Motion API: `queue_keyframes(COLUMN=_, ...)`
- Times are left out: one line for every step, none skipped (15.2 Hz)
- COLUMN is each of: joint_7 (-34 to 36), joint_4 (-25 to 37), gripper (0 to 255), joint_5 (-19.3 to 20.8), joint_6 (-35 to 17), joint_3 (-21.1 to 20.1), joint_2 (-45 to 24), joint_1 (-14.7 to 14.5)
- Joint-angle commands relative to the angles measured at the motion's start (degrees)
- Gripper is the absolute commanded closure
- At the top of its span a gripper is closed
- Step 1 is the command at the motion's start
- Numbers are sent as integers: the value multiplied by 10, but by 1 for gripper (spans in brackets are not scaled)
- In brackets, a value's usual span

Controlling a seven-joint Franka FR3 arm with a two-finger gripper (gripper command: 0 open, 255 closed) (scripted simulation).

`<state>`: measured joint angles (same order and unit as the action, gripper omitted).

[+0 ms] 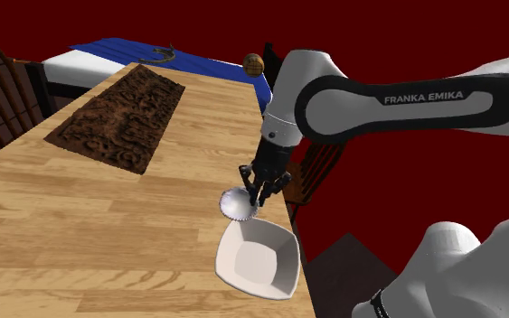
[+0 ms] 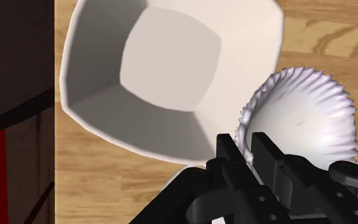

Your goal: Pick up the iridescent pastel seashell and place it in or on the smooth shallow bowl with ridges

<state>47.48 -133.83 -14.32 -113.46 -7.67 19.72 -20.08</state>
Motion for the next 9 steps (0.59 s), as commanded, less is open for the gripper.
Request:
queue_keyframes(joint_7=2, joint_4=-41, gripper=255, joint_5=-6, joint_6=7, joint_3=-1, joint_2=48, joint_1=-4)
queue_keyframes(joint_7=5, joint_4=-59, gripper=255, joint_5=-9, joint_6=12, joint_3=-2, joint_2=72, joint_1=-7)
queue_keyframes(joint_7=7, joint_4=-77, gripper=255, joint_5=-12, joint_6=18, joint_3=-3, joint_2=97, joint_1=-10)
queue_keyframes(joint_7=10, joint_4=-94, gripper=255, joint_5=-15, joint_6=26, joint_3=-4, joint_2=122, joint_1=-13)
queue_keyframes(joint_7=15, joint_4=-119, gripper=255, joint_5=-20, joint_6=38, joint_3=-5, joint_2=160, joint_1=-18)
queue_keyframes(joint_7=14, joint_4=-126, gripper=255, joint_5=-21, joint_6=30, joint_3=-6, joint_2=159, joint_1=-18)
queue_keyframes(joint_7=12, joint_4=-132, gripper=255, joint_5=-22, joint_6=22, joint_3=-7, joint_2=157, joint_1=-19)
queue_keyframes(joint_7=11, joint_4=-138, gripper=255, joint_5=-23, joint_6=14, joint_3=-7, joint_2=155, joint_1=-19)
queue_keyframes(joint_7=9, joint_4=-145, gripper=255, joint_5=-24, joint_6=5, joint_3=-8, joint_2=153, joint_1=-20)
